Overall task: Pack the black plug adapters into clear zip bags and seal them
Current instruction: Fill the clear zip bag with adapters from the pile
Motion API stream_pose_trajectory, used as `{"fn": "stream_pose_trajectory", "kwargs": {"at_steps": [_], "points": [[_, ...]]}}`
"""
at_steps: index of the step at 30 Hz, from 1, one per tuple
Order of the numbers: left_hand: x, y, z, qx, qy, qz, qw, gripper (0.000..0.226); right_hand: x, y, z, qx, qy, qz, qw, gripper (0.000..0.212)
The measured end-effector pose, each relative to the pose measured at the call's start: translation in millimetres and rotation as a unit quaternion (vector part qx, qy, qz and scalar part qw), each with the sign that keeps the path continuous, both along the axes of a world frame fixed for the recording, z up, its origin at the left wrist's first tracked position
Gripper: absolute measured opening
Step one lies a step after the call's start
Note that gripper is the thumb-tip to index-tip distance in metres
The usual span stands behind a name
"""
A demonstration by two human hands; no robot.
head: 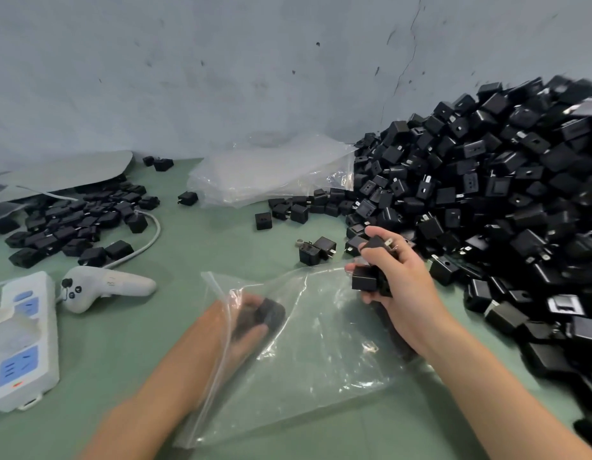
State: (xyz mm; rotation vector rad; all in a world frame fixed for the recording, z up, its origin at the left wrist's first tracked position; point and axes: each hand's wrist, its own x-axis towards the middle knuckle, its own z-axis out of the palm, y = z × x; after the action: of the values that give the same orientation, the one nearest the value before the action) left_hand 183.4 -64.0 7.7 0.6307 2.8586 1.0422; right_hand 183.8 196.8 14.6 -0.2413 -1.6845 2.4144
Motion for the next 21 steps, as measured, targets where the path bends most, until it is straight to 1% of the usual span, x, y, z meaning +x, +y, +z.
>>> {"fn": "stream_pose_trajectory", "kwargs": {"at_steps": [2, 3, 4, 6, 8, 9, 10, 11, 12, 13, 14, 16, 18, 20, 21], "points": [[-7.9, 5.4, -4.7, -0.008, 0.027, 0.012, 1.000, 0.017, -1.2, 0.6, -2.1, 0.014, 0.004, 0.010, 1.000, 0.032], [-12.9, 9.4, -7.7, 0.016, 0.029, 0.021, 0.999, 0.023, -1.8, 0.9, -3.1, 0.020, 0.007, 0.013, 1.000, 0.033], [-17.4, 12.6, -10.5, 0.059, 0.008, 0.038, 0.998, 0.030, -2.3, 1.5, -3.8, 0.024, 0.011, 0.016, 1.000, 0.034], [-22.5, 18.8, -13.1, 0.139, -0.088, 0.074, 0.984, 0.028, -2.7, 2.7, -5.5, 0.026, 0.018, 0.021, 0.999, 0.035], [-22.1, 15.0, -8.6, 0.200, -0.197, 0.103, 0.954, 0.021, -2.7, 3.7, -6.8, 0.027, 0.022, 0.024, 0.999, 0.035], [-22.5, 9.7, -3.7, 0.231, -0.247, 0.113, 0.934, 0.023, -3.0, 3.9, -7.5, 0.026, 0.023, 0.023, 0.999, 0.035], [-24.2, 0.6, 4.8, 0.236, -0.275, 0.099, 0.927, 0.028, -3.1, 4.0, -8.1, 0.026, 0.025, 0.022, 0.999, 0.034], [-26.8, -12.9, 14.8, 0.194, -0.276, 0.075, 0.938, 0.033, -3.2, 4.1, -8.4, 0.029, 0.026, 0.022, 0.999, 0.034], [-27.6, -28.2, 27.4, 0.104, -0.253, 0.032, 0.961, 0.032, -3.2, 3.5, -8.6, 0.034, 0.029, 0.022, 0.999, 0.033], [-28.9, -44.3, 38.6, 0.042, -0.255, 0.002, 0.966, 0.029, -3.1, 2.5, -8.6, 0.039, 0.031, 0.022, 0.999, 0.033], [-27.3, -57.3, 51.0, 0.037, -0.287, -0.016, 0.957, 0.027, -2.7, 1.5, -8.5, 0.044, 0.032, 0.021, 0.998, 0.033], [-22.6, -72.9, 60.8, 0.123, -0.338, -0.023, 0.933, 0.030, -1.3, -1.4, -7.6, 0.046, 0.029, 0.016, 0.998, 0.032], [-18.0, -69.3, 50.7, 0.218, -0.386, 0.013, 0.896, 0.037, 1.7, -3.8, -4.5, 0.045, 0.025, 0.010, 0.999, 0.032], [-8.7, -51.4, 36.9, 0.273, -0.431, 0.045, 0.859, 0.038, 6.0, -4.5, -1.4, 0.041, 0.025, 0.005, 0.999, 0.032], [-4.7, -41.5, 29.8, 0.298, -0.457, 0.041, 0.837, 0.039, 7.5, -3.8, -0.5, 0.034, 0.026, 0.005, 0.999, 0.032]]}}
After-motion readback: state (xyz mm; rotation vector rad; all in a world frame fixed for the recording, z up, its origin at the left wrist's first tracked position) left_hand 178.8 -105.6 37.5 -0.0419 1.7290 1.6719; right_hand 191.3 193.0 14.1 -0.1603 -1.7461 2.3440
